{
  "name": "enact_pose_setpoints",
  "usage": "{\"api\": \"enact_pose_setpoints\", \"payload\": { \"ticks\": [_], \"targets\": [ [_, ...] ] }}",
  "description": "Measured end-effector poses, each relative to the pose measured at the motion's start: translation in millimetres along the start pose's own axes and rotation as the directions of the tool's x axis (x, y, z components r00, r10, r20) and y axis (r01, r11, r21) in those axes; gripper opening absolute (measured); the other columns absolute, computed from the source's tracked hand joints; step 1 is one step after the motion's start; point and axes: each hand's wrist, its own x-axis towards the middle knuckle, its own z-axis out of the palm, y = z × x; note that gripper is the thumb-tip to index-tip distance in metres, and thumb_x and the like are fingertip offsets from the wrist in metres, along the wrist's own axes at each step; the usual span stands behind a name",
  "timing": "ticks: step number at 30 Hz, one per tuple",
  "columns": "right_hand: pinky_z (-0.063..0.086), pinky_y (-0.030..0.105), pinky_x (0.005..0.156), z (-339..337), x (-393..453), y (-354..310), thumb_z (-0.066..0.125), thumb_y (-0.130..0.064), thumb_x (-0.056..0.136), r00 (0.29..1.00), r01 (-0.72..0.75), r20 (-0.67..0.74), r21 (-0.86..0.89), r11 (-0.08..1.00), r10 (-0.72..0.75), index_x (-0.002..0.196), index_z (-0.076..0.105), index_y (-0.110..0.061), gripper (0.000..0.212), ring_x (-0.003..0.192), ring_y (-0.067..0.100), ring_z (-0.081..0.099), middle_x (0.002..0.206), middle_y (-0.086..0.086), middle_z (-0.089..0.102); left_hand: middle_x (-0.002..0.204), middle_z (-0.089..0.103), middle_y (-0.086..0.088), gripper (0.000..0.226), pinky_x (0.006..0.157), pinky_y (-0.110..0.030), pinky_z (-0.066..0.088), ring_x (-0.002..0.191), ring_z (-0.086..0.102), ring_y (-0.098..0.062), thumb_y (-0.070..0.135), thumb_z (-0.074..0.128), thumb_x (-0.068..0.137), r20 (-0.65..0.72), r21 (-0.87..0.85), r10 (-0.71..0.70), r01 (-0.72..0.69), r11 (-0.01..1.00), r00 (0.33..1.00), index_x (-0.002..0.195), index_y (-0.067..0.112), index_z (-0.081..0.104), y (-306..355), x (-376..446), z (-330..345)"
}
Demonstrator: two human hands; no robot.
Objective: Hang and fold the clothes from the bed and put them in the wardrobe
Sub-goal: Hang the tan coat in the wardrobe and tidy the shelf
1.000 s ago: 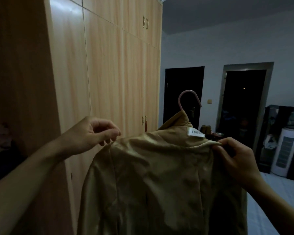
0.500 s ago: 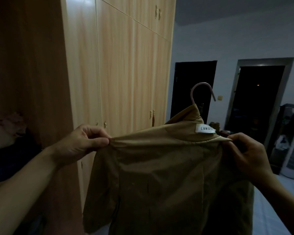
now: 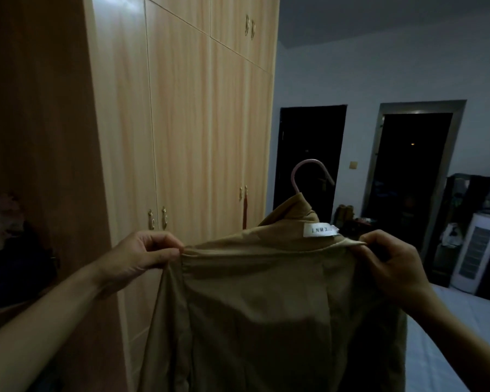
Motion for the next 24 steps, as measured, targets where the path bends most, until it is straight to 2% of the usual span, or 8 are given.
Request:
{"api": "enact_pose_setpoints", "payload": {
  "ticks": [2, 4, 8, 10, 14, 18, 21, 24],
  "targets": [
    [0.050, 0.022, 0.057, 3, 1, -3, 0.062, -0.023, 0.086, 1.000, 0.002, 0.000, -0.032, 0.999, -0.002, 0.088, 0.056, -0.038, 0.017, 0.084, 0.004, 0.062, 0.083, -0.008, 0.061, 0.103, 0.073, -0.002, 0.050, 0.077, -0.029, 0.057, 0.099, 0.068, -0.019, 0.057, 0.081, 0.066, -0.128, 0.211, 0.095, -0.066, 0.975, 0.987, 0.100, 0.020, 0.076, 20, 0, 1],
    [0.053, 0.024, 0.058, 8, 3, -7, 0.062, -0.028, 0.084, 1.000, -0.006, -0.001, -0.030, 1.000, 0.006, 0.089, 0.058, -0.036, 0.010, 0.083, 0.004, 0.062, 0.083, -0.009, 0.062, 0.101, 0.073, 0.007, 0.033, 0.078, -0.026, 0.053, 0.096, 0.067, -0.010, 0.045, 0.068, 0.078, -0.213, 0.399, 0.254, -0.154, 0.904, 0.943, 0.103, 0.024, 0.074, 41, 0, 15],
    [0.056, 0.027, 0.060, 23, 10, -26, 0.066, -0.018, 0.086, 1.000, 0.013, -0.025, -0.017, 1.000, -0.013, 0.090, 0.063, -0.024, 0.008, 0.079, 0.005, 0.062, 0.080, -0.010, 0.062, 0.097, 0.067, 0.017, 0.027, 0.077, -0.016, 0.051, 0.090, 0.062, -0.001, 0.047, 0.062, 0.086, -0.018, 0.757, 0.482, -0.304, 0.579, 0.876, 0.106, 0.030, 0.069, 62, 2, 67],
    [0.053, 0.023, 0.060, 26, 14, -34, 0.065, -0.021, 0.087, 0.999, 0.025, -0.040, -0.009, 1.000, -0.025, 0.090, 0.062, -0.024, 0.005, 0.079, 0.004, 0.061, 0.080, -0.011, 0.061, 0.102, 0.065, 0.012, 0.025, 0.081, -0.019, 0.051, 0.090, 0.059, -0.001, 0.042, 0.062, 0.093, 0.032, 0.800, 0.539, -0.345, 0.491, 0.842, 0.111, 0.025, 0.067, 53, 12, 81],
    [0.052, 0.021, 0.062, 21, 16, -38, 0.059, -0.029, 0.086, 0.994, 0.071, -0.085, -0.025, 0.997, -0.073, 0.093, 0.062, -0.021, 0.012, 0.079, 0.004, 0.061, 0.083, -0.011, 0.060, 0.095, 0.064, 0.009, 0.028, 0.080, -0.008, 0.046, 0.086, 0.057, -0.002, 0.037, 0.054, 0.093, 0.014, 0.768, 0.672, -0.438, 0.466, 0.740, 0.107, 0.018, 0.069, 48, 27, 88],
    [0.051, 0.015, 0.069, 26, 22, -47, 0.062, -0.025, 0.087, 0.979, 0.194, -0.057, -0.032, 0.980, -0.196, 0.093, 0.066, -0.016, 0.011, 0.079, 0.002, 0.060, 0.087, -0.008, 0.060, 0.091, 0.063, 0.006, 0.030, 0.083, -0.001, 0.039, 0.084, 0.052, 0.001, 0.029, 0.053, 0.092, -0.070, 0.834, 0.749, -0.373, 0.406, 0.659, 0.099, 0.008, 0.073, 48, 26, 76],
    [0.050, 0.016, 0.066, 21, 21, -44, 0.063, -0.022, 0.089, 0.970, 0.241, -0.018, -0.105, 0.965, -0.244, 0.090, 0.068, -0.014, 0.010, 0.075, 0.003, 0.058, 0.087, -0.005, 0.061, 0.092, 0.060, 0.008, 0.031, 0.083, 0.000, 0.039, 0.083, 0.051, 0.002, 0.030, 0.054, 0.090, -0.024, 0.843, 0.737, -0.383, 0.378, 0.675, 0.098, 0.007, 0.073, 45, 27, 74],
    [0.051, 0.023, 0.063, 18, 20, -44, 0.062, -0.021, 0.089, 0.971, 0.233, -0.028, -0.117, 0.965, -0.237, 0.088, 0.067, -0.012, 0.010, 0.072, 0.006, 0.058, 0.084, -0.004, 0.062, 0.088, 0.065, 0.003, 0.033, 0.075, -0.025, 0.054, 0.079, 0.060, -0.013, 0.035, 0.050, 0.088, 0.053, 0.848, 0.674, -0.389, 0.359, 0.737, 0.096, 0.011, 0.072, 42, 24, 74]
  ]
}}
